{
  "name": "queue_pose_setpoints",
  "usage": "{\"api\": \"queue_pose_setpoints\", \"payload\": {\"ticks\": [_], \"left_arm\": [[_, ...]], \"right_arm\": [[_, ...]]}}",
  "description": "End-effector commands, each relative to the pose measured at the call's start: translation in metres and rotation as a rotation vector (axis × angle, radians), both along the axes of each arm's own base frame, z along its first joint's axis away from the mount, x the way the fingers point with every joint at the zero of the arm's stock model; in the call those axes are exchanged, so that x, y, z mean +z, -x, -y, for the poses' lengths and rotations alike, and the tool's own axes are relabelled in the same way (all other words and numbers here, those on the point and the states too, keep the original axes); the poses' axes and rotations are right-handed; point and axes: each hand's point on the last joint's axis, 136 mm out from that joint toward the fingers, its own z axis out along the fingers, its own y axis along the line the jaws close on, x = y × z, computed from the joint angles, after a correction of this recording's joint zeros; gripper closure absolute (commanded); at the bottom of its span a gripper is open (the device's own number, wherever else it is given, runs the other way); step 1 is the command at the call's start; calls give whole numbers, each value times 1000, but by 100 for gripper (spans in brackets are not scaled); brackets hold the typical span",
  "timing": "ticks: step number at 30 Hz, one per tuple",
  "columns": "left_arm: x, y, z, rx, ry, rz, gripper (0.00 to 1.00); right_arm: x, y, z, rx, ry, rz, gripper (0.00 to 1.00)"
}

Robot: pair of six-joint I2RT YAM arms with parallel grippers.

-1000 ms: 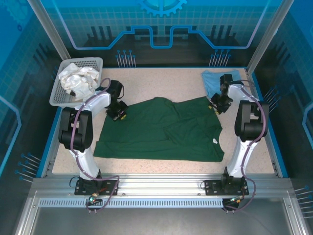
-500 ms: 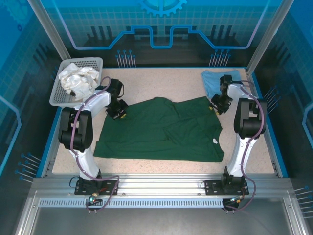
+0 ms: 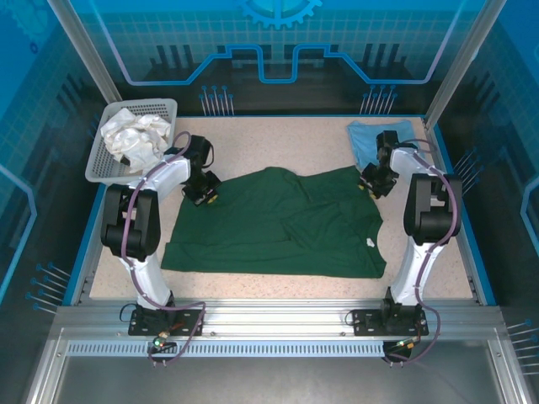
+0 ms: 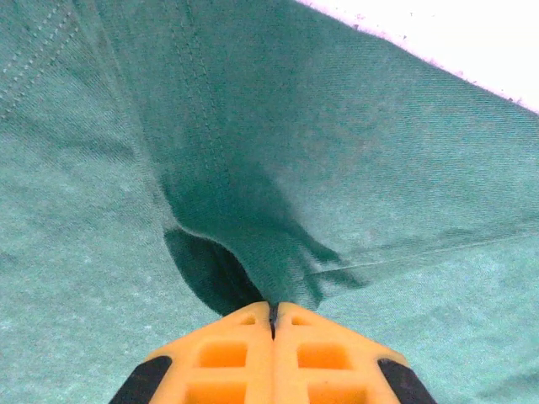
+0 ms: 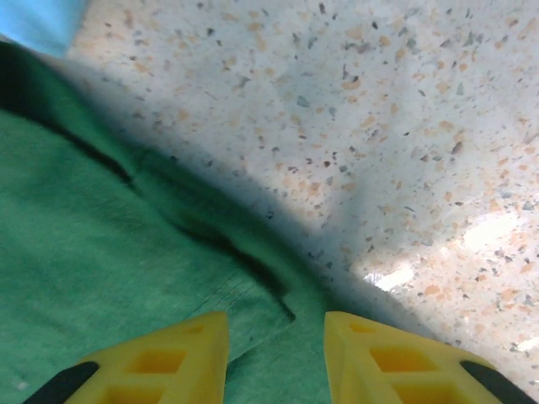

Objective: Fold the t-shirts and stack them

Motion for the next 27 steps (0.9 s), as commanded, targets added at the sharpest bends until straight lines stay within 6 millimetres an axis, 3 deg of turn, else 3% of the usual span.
{"api": "queue_pose_setpoints", "payload": {"ticks": [1,15,27], "left_arm": [[-1,-4,6,-26,14,-6,100],[-4,-5,8,-26,23,-10,100],[-4,-5,9,-34,30,-3,100]], "right_arm": [[11,-4,-1,21,27,33,64],[-25,1,-8,25,-19,-61,68],[-26,-4,-6,36,-15,-71,72]]}}
